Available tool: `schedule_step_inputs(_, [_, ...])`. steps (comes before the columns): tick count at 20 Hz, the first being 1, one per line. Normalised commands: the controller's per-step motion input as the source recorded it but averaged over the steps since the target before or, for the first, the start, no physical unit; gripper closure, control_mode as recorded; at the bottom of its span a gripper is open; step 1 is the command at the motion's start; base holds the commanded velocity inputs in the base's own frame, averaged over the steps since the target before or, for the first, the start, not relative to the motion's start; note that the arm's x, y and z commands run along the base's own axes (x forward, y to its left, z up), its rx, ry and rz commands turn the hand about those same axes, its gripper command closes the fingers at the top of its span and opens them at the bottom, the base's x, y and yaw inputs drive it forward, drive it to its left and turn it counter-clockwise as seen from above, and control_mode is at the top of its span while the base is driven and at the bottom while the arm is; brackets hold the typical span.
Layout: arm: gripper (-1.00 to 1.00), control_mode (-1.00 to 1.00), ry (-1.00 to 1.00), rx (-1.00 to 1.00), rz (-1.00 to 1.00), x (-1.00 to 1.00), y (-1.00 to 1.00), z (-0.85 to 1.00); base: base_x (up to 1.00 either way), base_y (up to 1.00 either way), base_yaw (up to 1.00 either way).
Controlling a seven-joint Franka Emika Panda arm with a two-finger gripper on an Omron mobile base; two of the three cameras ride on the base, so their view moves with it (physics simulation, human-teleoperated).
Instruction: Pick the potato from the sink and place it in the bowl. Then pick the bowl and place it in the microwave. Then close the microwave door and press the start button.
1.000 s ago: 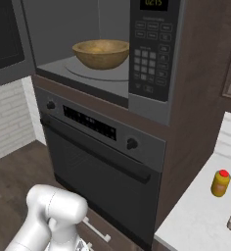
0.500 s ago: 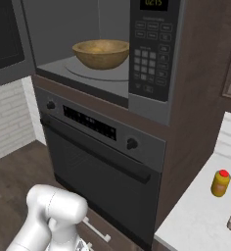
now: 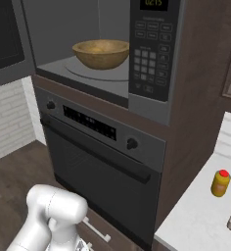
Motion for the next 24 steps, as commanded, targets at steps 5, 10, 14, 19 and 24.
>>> schedule_step_inputs(5, [-1.0,-1.0,-0.09,-0.01,0.0,-0.29,0.66,0.0,0.0,0.0,0.0])
schedule_step_inputs(10, [-1.0,-1.0,-0.05,-0.03,0.0,-0.24,0.57,0.0,0.0,0.0,0.0])
schedule_step_inputs(14, [-1.0,-1.0,0.0,0.0,0.0,-0.01,0.61,0.0,0.0,0.0,0.0])
schedule_step_inputs(19, [-1.0,-1.0,-0.01,0.0,-0.01,0.0,0.68,0.0,0.0,0.0,0.0])
schedule_step_inputs(24, [-1.0,-1.0,-0.04,0.0,-0.02,-0.01,0.59,0.0,0.0,0.0,0.0])
